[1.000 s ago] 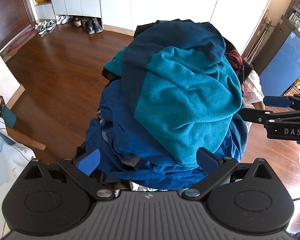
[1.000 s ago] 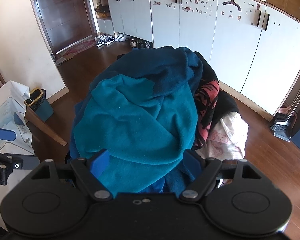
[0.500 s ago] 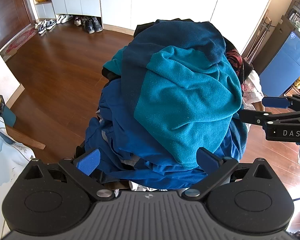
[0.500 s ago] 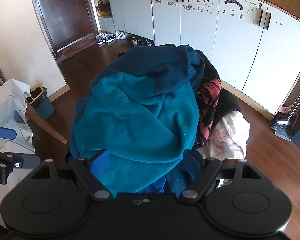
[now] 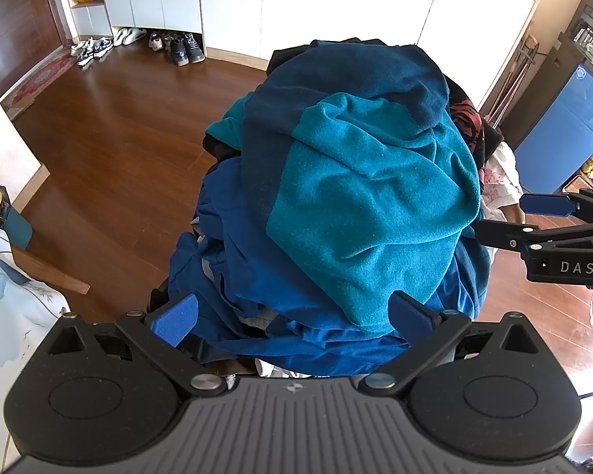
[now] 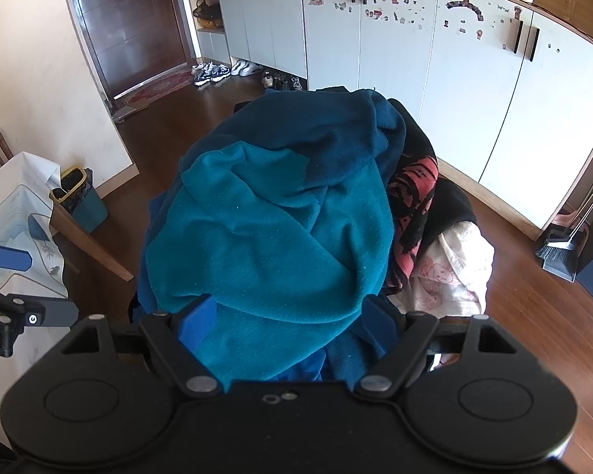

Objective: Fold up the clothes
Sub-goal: 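Reach both grippers toward the teal and navy sweater on the clothes pile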

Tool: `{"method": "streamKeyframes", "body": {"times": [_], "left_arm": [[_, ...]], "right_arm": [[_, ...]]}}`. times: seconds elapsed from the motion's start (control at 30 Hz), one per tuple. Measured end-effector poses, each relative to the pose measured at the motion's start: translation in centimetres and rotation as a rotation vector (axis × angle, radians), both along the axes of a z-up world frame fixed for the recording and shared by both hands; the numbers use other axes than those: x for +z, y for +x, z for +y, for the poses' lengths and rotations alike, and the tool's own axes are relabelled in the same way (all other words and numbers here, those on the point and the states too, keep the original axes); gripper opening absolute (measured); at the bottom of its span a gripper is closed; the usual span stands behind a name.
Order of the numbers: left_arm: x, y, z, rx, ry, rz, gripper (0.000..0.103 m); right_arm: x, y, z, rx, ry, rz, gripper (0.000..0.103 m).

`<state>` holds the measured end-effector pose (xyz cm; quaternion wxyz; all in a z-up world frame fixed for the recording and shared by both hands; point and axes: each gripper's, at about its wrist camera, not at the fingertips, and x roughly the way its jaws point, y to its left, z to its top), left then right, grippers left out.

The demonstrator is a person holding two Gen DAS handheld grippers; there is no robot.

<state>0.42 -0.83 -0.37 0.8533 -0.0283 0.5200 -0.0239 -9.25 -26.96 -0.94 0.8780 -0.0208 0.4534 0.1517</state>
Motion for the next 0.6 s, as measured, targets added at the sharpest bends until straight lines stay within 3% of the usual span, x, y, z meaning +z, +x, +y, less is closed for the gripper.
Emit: {"method": "streamKeyframes", "body": {"times": [0.6], "left_arm": [[-0.51, 0.63, 0.56, -0.002, -0.016, 0.014, 0.103]], "right_arm": [[-0.4, 0.61, 0.28, 0.004, -0.007, 0.011, 0.103]]}}
